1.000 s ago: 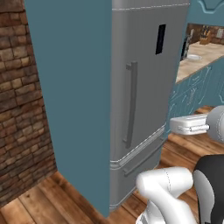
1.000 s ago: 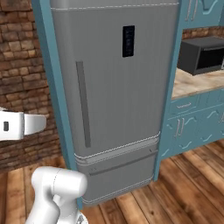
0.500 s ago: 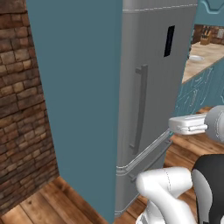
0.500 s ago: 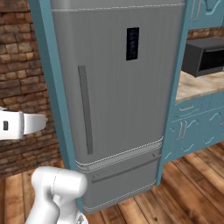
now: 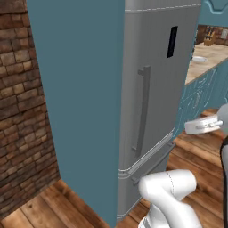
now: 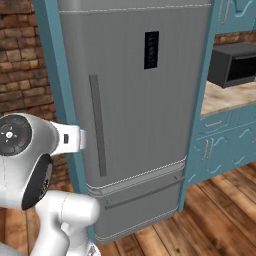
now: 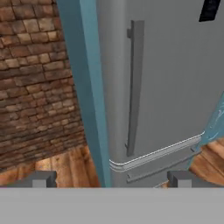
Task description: Move the hot dog bun to the plate on the dining table and place the condiment next to that plate. Then navigate to the fridge and take the sausage and place it on the plate as well.
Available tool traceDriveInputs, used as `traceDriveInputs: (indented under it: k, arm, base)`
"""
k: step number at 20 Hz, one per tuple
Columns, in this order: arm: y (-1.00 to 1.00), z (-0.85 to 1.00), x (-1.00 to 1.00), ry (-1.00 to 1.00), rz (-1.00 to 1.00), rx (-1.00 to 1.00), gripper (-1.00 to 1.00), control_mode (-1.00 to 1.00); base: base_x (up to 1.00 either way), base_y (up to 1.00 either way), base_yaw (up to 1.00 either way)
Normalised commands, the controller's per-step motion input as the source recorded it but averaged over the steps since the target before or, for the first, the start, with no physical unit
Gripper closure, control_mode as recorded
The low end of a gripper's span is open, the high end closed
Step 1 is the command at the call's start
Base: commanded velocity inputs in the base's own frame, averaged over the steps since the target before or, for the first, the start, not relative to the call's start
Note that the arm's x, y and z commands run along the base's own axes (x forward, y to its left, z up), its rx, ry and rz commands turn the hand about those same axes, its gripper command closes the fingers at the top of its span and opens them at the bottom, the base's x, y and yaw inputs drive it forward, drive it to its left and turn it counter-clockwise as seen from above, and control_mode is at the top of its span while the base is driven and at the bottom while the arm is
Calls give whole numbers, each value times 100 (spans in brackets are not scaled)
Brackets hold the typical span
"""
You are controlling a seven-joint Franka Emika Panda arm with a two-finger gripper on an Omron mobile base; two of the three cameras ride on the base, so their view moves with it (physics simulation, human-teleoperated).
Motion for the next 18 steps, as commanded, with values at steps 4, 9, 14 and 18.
traceDriveInputs:
  k: [4,9,14,18]
  arm:
    - [-7,-52,34,-5,57,5,-100,-100]
    - [-2,-42,40,-21,42,2,-100,-100]
    - [0,-40,57,-15,15,3,-100,-100]
    - [0,-43,55,-16,0,5,-100,-100]
  base:
    - [0,0,0]
    - [0,0,0]
    - [0,0,0]
    - [0,0,0]
